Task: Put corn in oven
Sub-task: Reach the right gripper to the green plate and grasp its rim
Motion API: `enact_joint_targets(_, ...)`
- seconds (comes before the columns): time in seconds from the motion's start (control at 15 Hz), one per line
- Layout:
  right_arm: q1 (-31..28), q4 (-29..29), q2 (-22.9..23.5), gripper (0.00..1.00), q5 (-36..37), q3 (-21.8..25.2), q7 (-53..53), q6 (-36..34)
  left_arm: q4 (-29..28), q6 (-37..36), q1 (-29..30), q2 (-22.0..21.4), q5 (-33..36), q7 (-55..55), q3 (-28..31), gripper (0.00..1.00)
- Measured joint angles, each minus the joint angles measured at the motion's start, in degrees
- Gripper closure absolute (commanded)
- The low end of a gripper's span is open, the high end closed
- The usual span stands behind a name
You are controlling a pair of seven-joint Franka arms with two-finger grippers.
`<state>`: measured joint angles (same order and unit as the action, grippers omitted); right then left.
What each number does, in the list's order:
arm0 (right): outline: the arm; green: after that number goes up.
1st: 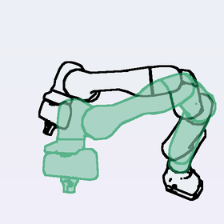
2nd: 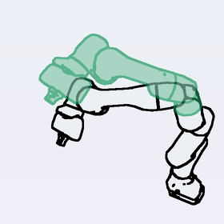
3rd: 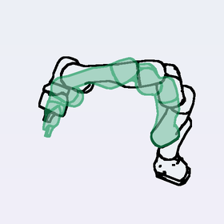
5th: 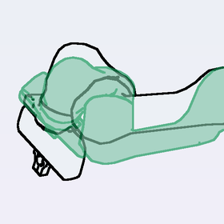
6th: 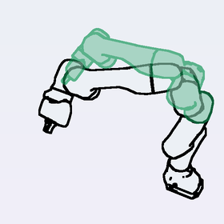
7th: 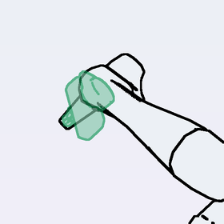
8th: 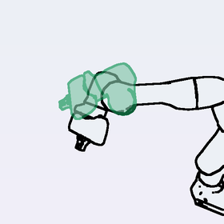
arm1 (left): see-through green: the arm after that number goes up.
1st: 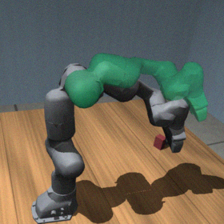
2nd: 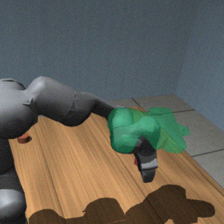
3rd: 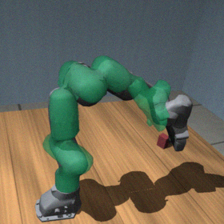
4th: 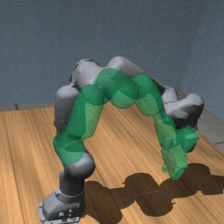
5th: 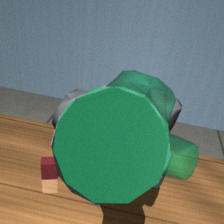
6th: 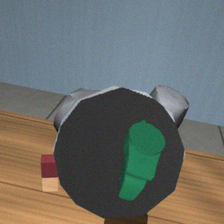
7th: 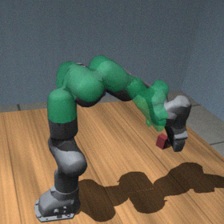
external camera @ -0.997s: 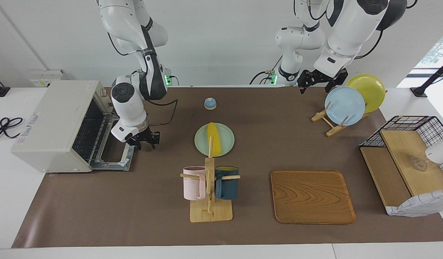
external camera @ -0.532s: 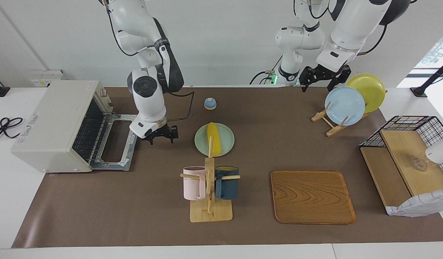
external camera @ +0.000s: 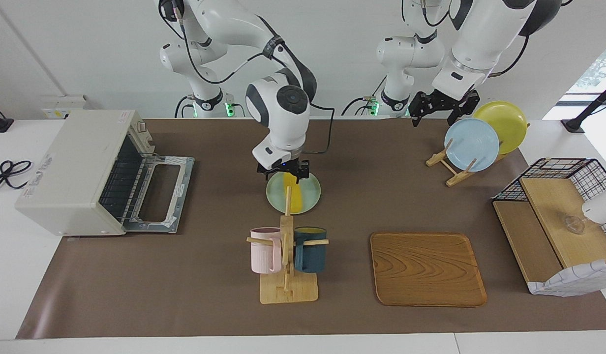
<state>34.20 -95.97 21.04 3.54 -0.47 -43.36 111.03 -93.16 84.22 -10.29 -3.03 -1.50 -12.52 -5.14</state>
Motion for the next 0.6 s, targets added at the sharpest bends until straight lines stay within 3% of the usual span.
enact_joint_targets(0.27,4.9,2.3,4.9,0.00,0.0,0.0,-3.8,5.0,0.0,-0.5,0.0,0.1,0.0,0.0,0.1,0.00)
enact_joint_targets(0.6,7.0,2.0,6.0,0.00,0.0,0.0,-4.1,9.0,0.0,-1.0,0.0,0.1,-0.9,0.0,0.1,0.00)
